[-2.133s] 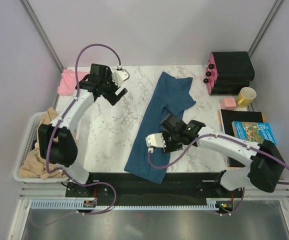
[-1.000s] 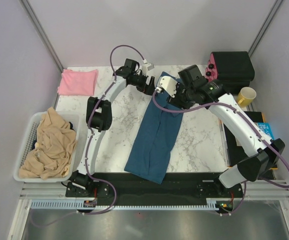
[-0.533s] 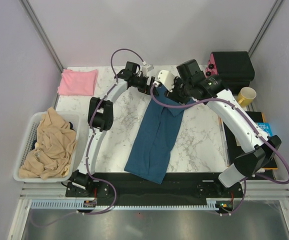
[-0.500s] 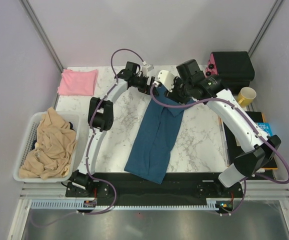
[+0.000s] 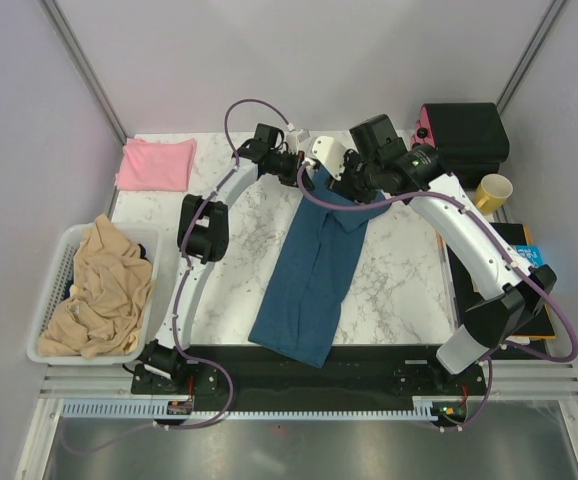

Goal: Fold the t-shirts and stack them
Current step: Fold the tshirt

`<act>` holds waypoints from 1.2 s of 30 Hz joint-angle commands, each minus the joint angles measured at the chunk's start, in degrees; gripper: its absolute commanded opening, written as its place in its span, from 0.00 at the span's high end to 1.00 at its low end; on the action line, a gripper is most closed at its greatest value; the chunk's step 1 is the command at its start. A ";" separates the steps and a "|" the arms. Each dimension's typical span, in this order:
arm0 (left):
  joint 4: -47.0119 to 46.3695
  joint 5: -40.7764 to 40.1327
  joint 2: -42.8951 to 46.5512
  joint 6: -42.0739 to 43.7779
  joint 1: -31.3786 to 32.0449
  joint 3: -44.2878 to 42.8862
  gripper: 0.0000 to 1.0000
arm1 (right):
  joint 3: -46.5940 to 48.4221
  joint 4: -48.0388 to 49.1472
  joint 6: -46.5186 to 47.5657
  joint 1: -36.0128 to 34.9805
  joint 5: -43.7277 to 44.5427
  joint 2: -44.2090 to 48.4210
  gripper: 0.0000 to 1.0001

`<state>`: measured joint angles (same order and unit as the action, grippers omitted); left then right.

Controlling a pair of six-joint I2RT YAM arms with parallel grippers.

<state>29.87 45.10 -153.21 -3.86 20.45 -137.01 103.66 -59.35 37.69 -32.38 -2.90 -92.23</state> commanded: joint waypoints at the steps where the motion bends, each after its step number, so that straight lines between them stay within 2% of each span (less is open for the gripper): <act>1: -1.57 -3.70 -0.78 -3.17 0.21 -0.98 0.98 | 2.87 0.47 -1.13 0.13 -1.76 -0.41 0.53; 9: -2.80 -12.83 0.98 -7.12 -2.95 -0.10 0.98 | 3.04 0.12 -1.74 -0.14 -2.55 -0.50 0.55; 19: -2.80 -18.82 4.75 -7.74 -8.93 2.89 0.98 | 3.48 0.11 -2.27 -1.54 -2.64 -0.68 0.55; 27: -2.18 -22.51 6.69 -7.48 -9.72 3.94 0.98 | 3.92 0.11 -1.48 -3.04 -2.20 -1.64 0.55; 28: -2.36 -21.99 6.69 -7.39 -9.72 3.86 0.93 | 3.75 0.11 -1.39 -3.21 -1.85 -1.64 0.55; 29: -2.27 -21.38 6.87 -7.39 -9.64 3.86 0.78 | 3.40 0.03 -1.22 -3.48 -1.50 -1.73 0.54; 30: -2.36 -19.89 6.96 -7.13 -9.46 3.94 0.58 | 3.05 -0.06 -0.70 -3.57 -1.32 -1.82 0.50; 31: -2.27 -19.09 7.13 -7.13 -9.20 4.03 0.30 | 2.78 -0.15 -0.34 -3.74 -0.89 -1.99 0.46; 32: -2.36 -17.43 7.57 -7.13 -9.11 4.03 0.15 | 2.08 -0.32 -0.16 -4.00 -0.88 -2.17 0.38; 33: -2.27 -16.46 7.83 -7.13 -8.76 4.12 0.01 | 1.73 -0.33 -0.16 -4.09 -0.97 -2.34 0.34; 34: -2.36 -15.84 8.18 -7.22 -8.58 4.12 0.00 | 1.46 -0.33 -0.25 -4.01 -1.75 -2.87 0.29; 36: -2.36 -14.70 9.50 -7.48 -8.15 4.64 0.00 | 0.41 0.02 -0.60 -4.01 -2.73 -3.48 0.02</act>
<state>27.35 27.64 -148.55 -11.29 11.42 -133.16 105.38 -59.46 36.93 -36.14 -4.29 -94.32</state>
